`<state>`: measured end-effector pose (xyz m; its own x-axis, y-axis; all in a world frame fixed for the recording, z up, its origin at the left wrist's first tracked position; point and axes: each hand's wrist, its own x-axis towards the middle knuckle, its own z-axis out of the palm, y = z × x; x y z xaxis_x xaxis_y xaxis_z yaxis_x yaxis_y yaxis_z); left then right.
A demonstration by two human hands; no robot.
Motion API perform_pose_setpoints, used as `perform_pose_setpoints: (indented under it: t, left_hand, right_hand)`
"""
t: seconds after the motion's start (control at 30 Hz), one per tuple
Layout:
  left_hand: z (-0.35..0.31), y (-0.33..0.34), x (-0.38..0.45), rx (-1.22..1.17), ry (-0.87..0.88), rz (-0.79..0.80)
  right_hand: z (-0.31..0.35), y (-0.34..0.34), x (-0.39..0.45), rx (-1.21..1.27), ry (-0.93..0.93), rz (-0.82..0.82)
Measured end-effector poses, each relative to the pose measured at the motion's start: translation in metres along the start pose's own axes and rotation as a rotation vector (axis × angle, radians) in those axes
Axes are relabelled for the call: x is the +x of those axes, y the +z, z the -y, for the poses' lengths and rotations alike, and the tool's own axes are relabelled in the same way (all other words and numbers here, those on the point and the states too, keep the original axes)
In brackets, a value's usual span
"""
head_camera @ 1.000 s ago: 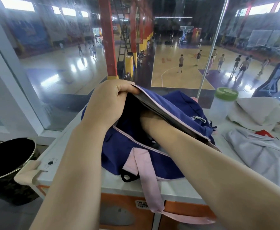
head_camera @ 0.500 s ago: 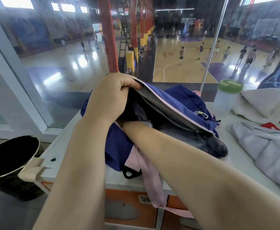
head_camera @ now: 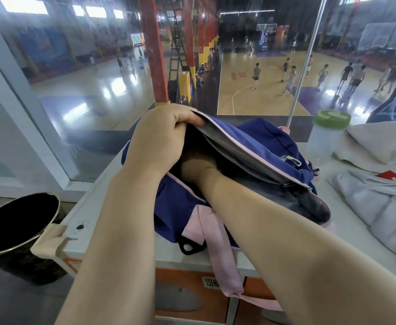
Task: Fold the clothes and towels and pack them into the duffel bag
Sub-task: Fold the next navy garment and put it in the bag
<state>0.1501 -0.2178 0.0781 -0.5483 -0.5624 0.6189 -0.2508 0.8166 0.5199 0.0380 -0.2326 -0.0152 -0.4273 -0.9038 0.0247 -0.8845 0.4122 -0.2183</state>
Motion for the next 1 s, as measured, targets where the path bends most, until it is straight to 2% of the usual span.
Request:
perform_pose_setpoints:
  t: [0.07, 0.13, 0.23, 0.33, 0.47, 0.57, 0.77, 0.87, 1.0]
  left_hand:
    - [0.000, 0.001, 0.000, 0.006, 0.002, 0.002]
    - [0.001, 0.001, 0.000, 0.013, -0.001, 0.002]
    - [0.004, -0.001, 0.001, 0.015, -0.016, 0.002]
    - [0.004, -0.001, 0.000, 0.014, -0.013, 0.019]
    - [0.000, 0.001, 0.000, 0.059, -0.030, 0.033]
    - [-0.004, 0.003, 0.001, 0.094, 0.018, 0.122]
    - [-0.029, 0.001, -0.003, 0.297, 0.104, 0.327]
    - [-0.055, 0.004, -0.008, 0.320, 0.108, 0.351]
    - [-0.087, 0.026, -0.010, 0.266, 0.137, 0.374]
  right_hand:
    - [-0.004, 0.005, 0.002, 0.027, 0.060, 0.083]
    - [-0.011, 0.002, 0.001, 0.160, 0.114, 0.186]
    - [-0.014, -0.008, -0.003, 0.241, 0.112, 0.306]
    - [-0.020, -0.016, -0.010, 0.278, 0.101, 0.350]
    - [-0.035, -0.023, -0.035, 0.314, 0.088, 0.231]
    - [-0.046, -0.030, -0.062, 0.257, -0.004, 0.122]
    - [-0.078, -0.054, -0.130, 0.285, -0.069, 0.094]
    - [-0.100, -0.064, -0.169, 0.350, -0.045, 0.002]
    - [-0.139, -0.079, -0.208, 0.463, 0.087, -0.145]
